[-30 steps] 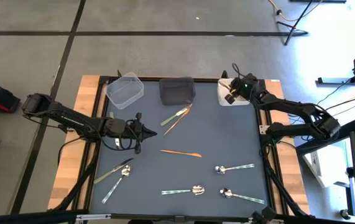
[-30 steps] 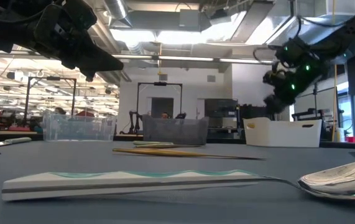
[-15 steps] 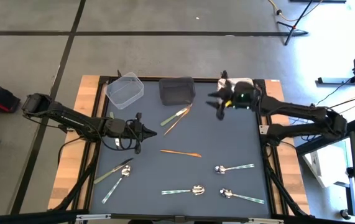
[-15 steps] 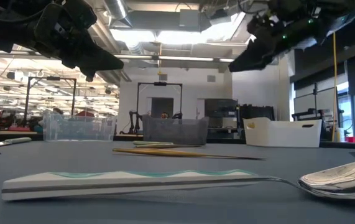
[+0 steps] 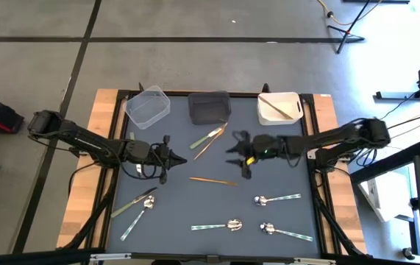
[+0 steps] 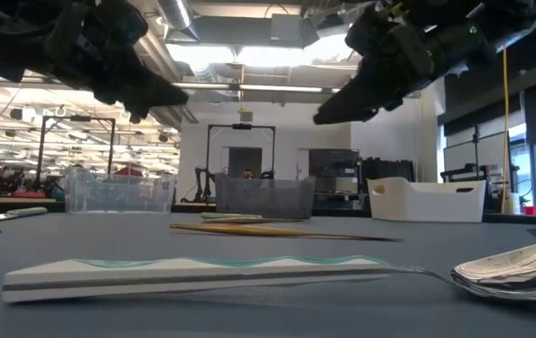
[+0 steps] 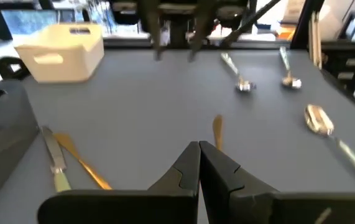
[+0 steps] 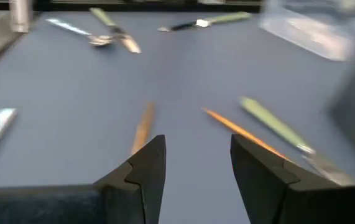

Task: Sort silverware by color (type)
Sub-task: Put the bottom gold table knife into the white bin

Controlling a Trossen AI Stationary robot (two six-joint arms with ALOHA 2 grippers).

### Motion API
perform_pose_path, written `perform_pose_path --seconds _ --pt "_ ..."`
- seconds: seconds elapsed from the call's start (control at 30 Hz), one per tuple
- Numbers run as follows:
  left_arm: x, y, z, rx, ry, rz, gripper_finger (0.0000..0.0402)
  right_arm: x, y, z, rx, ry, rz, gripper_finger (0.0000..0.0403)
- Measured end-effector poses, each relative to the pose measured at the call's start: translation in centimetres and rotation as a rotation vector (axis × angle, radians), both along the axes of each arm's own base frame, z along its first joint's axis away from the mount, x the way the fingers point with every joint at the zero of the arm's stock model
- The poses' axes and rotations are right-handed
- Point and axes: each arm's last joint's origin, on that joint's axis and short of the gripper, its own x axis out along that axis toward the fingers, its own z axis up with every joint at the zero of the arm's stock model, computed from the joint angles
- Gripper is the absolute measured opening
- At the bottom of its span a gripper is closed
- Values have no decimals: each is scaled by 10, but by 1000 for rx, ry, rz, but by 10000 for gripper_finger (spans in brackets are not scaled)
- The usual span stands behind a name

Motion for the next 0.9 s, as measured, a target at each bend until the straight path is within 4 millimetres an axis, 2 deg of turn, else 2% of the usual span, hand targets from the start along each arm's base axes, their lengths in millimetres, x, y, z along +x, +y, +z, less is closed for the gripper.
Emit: perform_pose_path --seconds 0.17,0.4,0.67,0.9 --pt "4 -1 -7 0 22 -10 0 17 22 -19 3 -10 68 168" --pt "9 -4 -10 -20 5 -70 0 45 43 -39 -12 56 60 168" --pt "9 -6 -10 -20 1 -79 0 75 48 -72 -9 144 52 168" --pt "9 -6 -10 -22 2 -85 0 87 51 -88 3 181 80 168"
